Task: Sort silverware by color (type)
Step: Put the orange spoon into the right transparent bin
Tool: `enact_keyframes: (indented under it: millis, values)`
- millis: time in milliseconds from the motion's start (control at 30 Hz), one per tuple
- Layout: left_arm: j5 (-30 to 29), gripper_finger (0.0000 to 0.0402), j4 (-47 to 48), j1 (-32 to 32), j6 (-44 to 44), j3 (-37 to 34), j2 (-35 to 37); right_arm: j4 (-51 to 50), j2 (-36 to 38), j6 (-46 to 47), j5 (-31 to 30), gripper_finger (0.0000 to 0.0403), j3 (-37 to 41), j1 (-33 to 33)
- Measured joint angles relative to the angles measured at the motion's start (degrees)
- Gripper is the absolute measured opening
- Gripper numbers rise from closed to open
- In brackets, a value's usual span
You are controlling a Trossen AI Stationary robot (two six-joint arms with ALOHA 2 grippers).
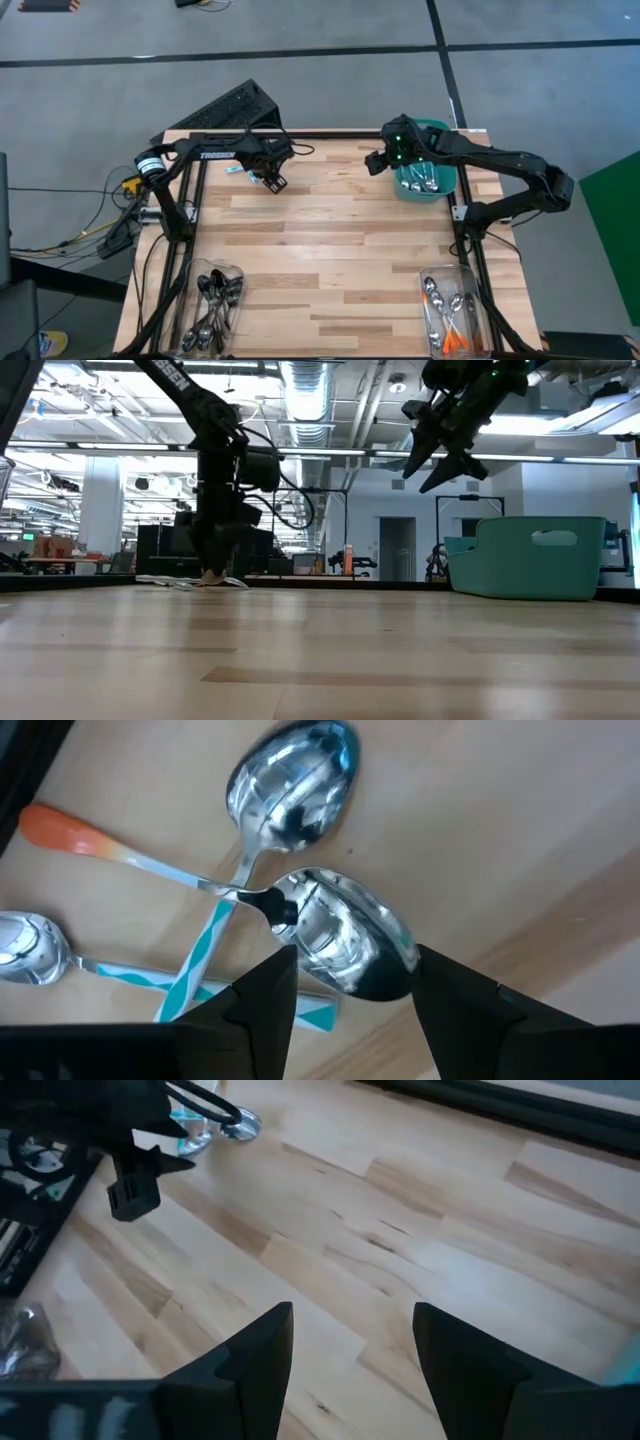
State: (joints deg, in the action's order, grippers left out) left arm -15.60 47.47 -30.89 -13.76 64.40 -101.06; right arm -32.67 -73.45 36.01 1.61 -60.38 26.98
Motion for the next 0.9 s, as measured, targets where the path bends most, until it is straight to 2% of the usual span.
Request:
enact_keyframes:
  millis: [300,400,600,733,900]
  values:
    - [-2.84,0.0166,-1.94,-0.01,1.94,0.0,-1.29,-0.22,0.02,0.0,0.02,0.023,0.0,0.02]
    - [-3.08,0.013,-2.15,-0.01,3.26,0.0,-1.29,-0.21,0.02,0.0,0.03,0.023,0.0,0.02]
    - [-0.82,0.0019,-7.14,-0.35,7.83,0.0,-1.29,-0.15,0.02,0.0,0.02,0.023,0.0,0.02]
    - [1.63,0.0017,-8.0,-0.64,8.33,0.2,-1.24,-0.15,0.02,0.0,0.02,0.023,0.0,0.02]
    - [4.47,0.0012,-1.0,0.62,8.72,4.78,0.08,-0.09,0.02,0.04,1.5,0.023,0.0,0.04]
